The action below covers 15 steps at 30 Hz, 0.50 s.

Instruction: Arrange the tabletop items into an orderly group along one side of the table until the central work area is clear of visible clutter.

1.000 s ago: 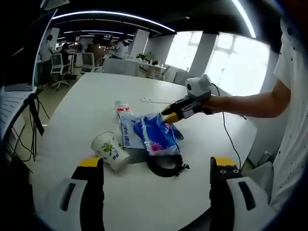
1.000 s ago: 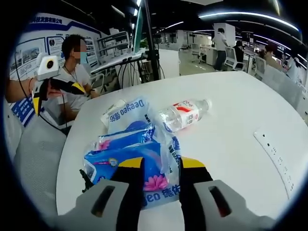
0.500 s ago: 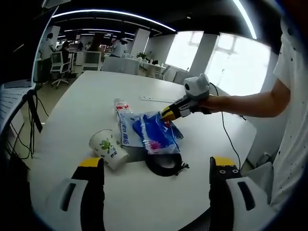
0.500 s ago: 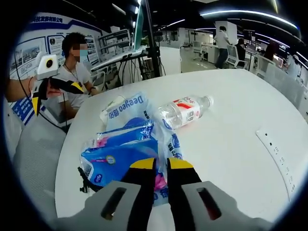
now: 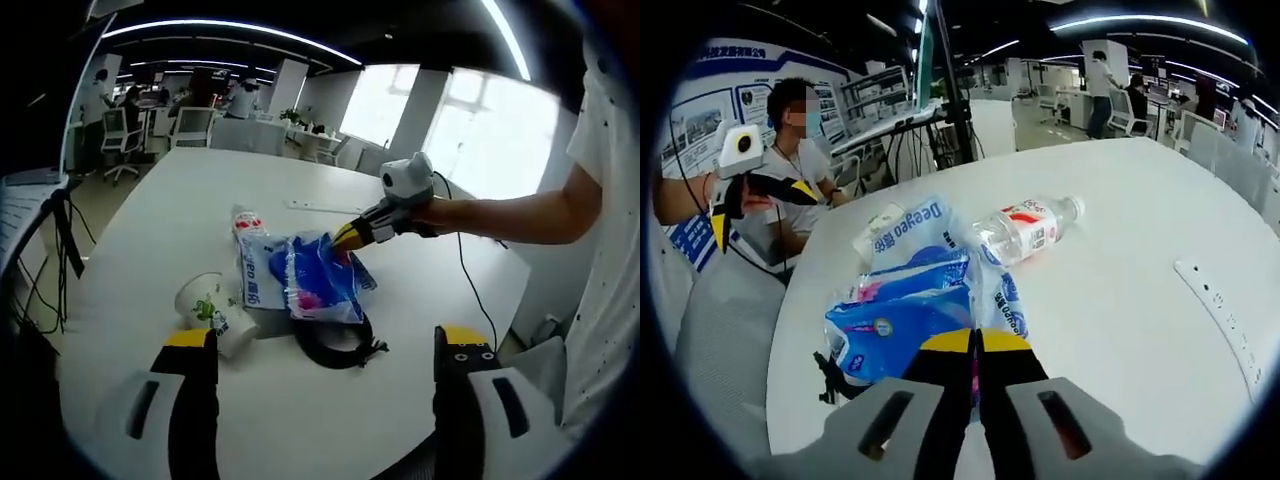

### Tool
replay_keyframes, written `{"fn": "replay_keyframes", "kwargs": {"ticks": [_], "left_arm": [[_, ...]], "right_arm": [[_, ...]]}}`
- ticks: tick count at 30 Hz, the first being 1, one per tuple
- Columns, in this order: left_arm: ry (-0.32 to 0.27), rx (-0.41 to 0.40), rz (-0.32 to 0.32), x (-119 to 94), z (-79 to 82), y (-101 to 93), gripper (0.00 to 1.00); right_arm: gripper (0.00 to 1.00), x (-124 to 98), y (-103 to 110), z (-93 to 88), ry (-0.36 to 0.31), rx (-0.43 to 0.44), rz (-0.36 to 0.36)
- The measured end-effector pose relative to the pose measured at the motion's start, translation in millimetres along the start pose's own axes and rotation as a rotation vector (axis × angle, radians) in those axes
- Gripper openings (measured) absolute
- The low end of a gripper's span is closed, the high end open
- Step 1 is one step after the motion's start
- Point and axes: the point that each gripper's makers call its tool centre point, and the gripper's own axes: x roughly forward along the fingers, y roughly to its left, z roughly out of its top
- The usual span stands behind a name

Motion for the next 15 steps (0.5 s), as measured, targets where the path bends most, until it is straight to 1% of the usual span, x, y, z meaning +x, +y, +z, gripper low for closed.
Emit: {"fn": "replay_keyframes", "kwargs": {"ticks": [5,11,13,15], "left_arm": [[-0.001,-0.001,-0.007,2,-0.1,-1.9,0.91],[-0.001,0.005,-0.018,3,1.3,-6.1,0.91],[-0.005,0.007,-0.021,3,3.1,-7.6,0.91],[-0.003,0.013,-0.023,4,3.8,-8.3,0.9]], "right_arm": [[0.0,-5,2,-2.8,-0.001,0.011,0.001],[0.0,-14,3,-1.0,-0.029,0.05,-0.002],[0.0,-17,5,1.8,-0.051,0.084,0.002],[0.0,-21,5,3.0,-0.064,0.092,-0.002]]}}
